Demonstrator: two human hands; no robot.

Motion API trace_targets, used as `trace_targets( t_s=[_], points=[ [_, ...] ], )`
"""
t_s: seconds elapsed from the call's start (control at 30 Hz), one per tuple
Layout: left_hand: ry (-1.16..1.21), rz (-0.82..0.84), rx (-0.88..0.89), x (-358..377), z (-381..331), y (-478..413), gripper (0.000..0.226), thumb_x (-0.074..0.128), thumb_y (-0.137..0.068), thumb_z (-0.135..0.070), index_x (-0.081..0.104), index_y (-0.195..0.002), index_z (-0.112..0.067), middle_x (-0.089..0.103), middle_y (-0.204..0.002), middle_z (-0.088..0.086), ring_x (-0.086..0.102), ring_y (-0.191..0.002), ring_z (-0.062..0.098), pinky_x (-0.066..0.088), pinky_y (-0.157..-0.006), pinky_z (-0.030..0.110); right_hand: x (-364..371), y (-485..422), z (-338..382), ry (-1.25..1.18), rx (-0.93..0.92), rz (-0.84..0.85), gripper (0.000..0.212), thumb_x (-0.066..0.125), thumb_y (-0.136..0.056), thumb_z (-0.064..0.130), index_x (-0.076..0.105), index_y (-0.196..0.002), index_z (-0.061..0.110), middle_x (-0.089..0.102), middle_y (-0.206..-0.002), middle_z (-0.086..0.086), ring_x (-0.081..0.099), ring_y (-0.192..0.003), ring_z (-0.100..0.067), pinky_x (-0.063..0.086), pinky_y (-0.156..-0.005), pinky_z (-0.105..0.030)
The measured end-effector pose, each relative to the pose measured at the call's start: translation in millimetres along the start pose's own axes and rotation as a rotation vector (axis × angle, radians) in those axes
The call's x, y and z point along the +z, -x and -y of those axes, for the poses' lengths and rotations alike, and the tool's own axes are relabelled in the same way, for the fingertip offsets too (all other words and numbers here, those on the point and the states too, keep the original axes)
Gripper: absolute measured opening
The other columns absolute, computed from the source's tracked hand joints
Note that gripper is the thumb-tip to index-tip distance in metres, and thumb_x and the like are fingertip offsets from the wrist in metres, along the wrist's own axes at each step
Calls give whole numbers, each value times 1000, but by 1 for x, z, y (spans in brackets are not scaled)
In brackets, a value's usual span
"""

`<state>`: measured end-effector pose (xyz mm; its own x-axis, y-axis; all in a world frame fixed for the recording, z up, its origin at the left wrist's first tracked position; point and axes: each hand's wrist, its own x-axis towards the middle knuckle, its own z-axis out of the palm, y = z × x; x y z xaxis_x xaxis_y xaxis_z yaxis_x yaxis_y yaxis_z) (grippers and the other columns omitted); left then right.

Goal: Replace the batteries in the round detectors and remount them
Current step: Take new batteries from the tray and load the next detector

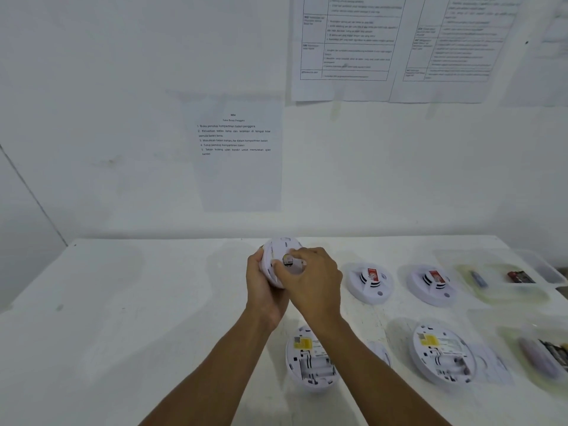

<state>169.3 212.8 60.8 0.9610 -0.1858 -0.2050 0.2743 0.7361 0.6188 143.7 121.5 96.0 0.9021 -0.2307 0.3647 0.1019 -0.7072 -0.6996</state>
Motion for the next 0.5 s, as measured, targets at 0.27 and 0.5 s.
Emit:
trace_targets(
  t_s=[0.27, 0.5],
  points=[
    [-37, 75, -9, 8, -15, -2, 64, 24, -99, -56, 57, -135, -14, 63, -132, 16, 60, -119, 32, 47, -102, 46, -16, -13, -9, -289, 132, 112, 41, 64, -81, 57, 73, -104, 24, 63, -112, 9, 61, -92, -7, 50, -85, -25],
    [-200, 91, 84, -1, -17, -7, 59, 21, -104, -50, 59, -133, -15, 63, -134, 2, 57, -126, 22, 44, -106, 40, -19, -24, -29, -782, 513, 300, 28, 69, -87, 26, 68, -110, 10, 72, -102, -9, 72, -87, -25, 61, -70, -37]
  ],
)
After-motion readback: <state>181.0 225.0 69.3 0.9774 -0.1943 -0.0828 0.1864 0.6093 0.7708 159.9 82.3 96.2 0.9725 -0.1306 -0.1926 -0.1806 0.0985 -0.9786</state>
